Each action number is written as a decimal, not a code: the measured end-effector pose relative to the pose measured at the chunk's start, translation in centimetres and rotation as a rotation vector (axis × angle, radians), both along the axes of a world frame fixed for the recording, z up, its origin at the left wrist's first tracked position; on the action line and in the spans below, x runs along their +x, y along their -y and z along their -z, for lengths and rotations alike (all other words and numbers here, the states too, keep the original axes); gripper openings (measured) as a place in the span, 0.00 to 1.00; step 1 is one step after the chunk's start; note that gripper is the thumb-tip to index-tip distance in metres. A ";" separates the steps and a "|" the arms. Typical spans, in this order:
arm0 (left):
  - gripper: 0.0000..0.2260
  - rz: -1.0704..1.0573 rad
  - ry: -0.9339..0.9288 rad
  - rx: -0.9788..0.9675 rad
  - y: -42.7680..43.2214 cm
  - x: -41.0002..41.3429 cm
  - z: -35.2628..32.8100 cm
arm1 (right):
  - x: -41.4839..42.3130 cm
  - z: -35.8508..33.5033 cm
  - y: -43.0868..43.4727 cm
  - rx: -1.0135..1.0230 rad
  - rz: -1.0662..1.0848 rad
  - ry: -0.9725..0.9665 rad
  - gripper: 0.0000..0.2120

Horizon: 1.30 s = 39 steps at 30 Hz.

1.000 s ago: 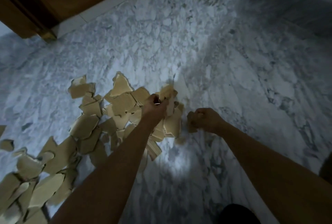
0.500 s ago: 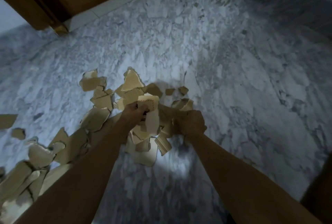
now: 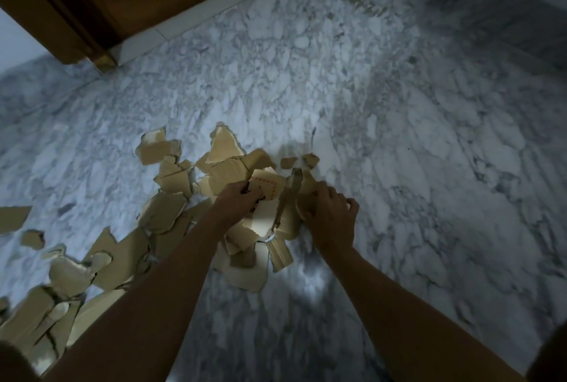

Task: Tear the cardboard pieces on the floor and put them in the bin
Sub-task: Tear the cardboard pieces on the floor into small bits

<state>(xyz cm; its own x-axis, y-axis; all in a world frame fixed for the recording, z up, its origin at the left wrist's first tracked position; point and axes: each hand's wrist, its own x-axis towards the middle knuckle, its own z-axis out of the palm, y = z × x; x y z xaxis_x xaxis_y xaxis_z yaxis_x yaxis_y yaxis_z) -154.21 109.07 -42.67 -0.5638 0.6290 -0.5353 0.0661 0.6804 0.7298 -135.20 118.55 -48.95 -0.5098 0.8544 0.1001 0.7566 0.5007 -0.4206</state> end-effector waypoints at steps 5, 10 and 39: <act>0.08 0.213 -0.177 -0.029 -1.5 -1.2 -0.2 | 1.4 -4.3 -4.6 -0.559 -0.032 -0.272 0.19; 0.21 0.547 -0.307 -0.209 -4.8 -0.6 -0.9 | 5.7 -6.0 -11.9 -0.465 -0.161 0.367 0.16; 0.12 0.589 -0.503 0.040 -10.3 1.0 -2.2 | 2.7 -5.1 -16.3 -0.788 -0.043 -0.008 0.13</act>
